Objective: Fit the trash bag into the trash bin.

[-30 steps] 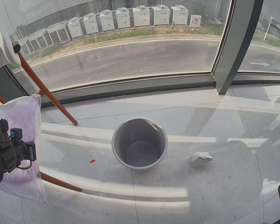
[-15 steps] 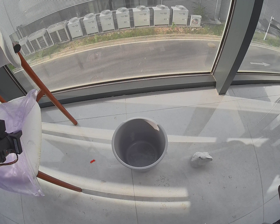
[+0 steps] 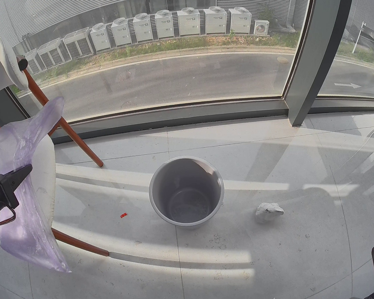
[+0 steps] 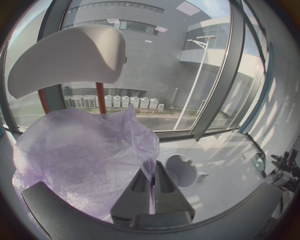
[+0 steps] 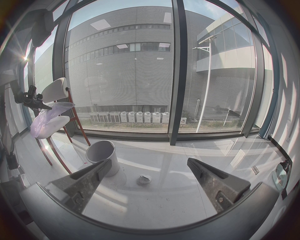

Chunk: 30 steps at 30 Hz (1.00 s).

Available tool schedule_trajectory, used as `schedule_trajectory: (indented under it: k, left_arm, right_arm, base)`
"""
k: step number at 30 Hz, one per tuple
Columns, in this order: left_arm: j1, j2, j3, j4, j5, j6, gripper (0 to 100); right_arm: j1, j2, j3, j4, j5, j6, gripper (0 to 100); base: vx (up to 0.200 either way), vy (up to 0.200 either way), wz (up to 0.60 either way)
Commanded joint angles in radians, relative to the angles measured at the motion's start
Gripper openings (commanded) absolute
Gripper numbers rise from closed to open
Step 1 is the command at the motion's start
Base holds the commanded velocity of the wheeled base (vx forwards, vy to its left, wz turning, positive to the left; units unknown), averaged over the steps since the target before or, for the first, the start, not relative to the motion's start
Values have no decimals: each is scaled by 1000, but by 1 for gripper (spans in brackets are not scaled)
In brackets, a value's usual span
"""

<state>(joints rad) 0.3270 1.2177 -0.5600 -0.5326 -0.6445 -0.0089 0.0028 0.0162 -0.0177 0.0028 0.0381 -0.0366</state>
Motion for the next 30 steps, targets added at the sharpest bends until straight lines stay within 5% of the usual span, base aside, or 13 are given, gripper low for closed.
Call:
schedule_trajectory:
  k: [1,15,30]
  left_arm:
    - [-138,-36,-23,-10,-52,-91,0]
    - [-706,287,-193,-218,-40,-134,0]
    - [-795,642,-566,-211,-47,-134,0]
  right_arm:
    - [0,-16,18,0,0,6,100]
    - [-1,-16,18,0,-1,14,100]
    - [0,-16,18,0,-1,14,100]
  base:
    - [0,0,0]
    - [0,0,0]
    - [0,0,0]
